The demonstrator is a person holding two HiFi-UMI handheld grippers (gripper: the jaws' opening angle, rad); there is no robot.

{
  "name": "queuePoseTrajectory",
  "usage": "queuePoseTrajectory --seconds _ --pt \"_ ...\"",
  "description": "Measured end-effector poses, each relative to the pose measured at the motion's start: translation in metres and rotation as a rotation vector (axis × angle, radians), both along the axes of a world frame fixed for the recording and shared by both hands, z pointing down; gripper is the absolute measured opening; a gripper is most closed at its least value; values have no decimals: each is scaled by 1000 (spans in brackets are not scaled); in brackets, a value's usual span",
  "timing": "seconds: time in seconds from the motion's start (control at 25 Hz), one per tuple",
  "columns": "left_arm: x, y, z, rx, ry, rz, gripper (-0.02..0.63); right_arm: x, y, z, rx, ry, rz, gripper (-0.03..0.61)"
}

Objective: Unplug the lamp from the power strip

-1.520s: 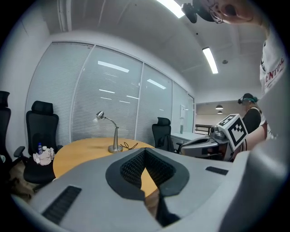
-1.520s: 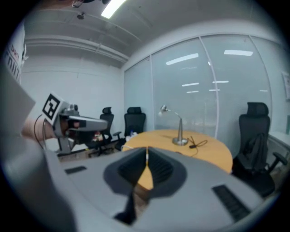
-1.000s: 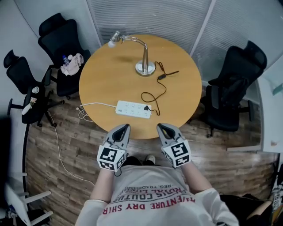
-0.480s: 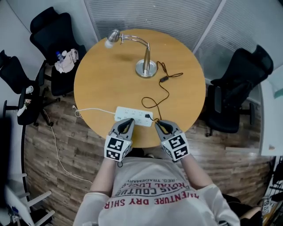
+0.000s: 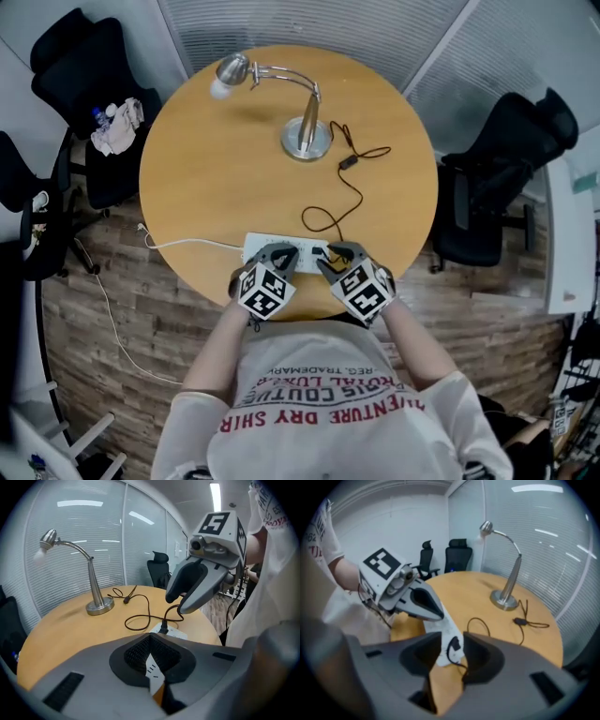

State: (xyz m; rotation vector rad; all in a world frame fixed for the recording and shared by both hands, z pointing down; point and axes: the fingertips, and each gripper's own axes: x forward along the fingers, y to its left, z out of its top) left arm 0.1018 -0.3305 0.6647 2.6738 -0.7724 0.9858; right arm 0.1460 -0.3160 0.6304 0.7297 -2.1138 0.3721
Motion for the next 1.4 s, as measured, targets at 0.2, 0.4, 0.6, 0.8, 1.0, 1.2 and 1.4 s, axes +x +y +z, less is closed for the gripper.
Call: queuePoseTrajectory --seconds 0.2,0.4,0.6,0.8,1.0,1.2,1.4 --pt "6 -3 27 -49 -49 80 28 -5 2 33 -78 141 -97 161" --pt "11 -3 42 -91 -55 126 28 -4 -3 56 -97 302 -213 155" --pt "13 -3 45 -108 -73 131 28 0 -5 75 -137 392 -293 101" --pt "14 -5 48 -136 -76 139 28 0 -7 81 -172 417 -355 86" --pt "13 -3 47 -123 -83 155 28 -3 -6 79 -170 472 -416 81" --pt "14 -4 48 -107 -86 158 28 -1 -5 76 -189 467 -430 74" --pt "14 -7 46 -112 -68 146 28 -1 -7 68 -166 466 -431 72"
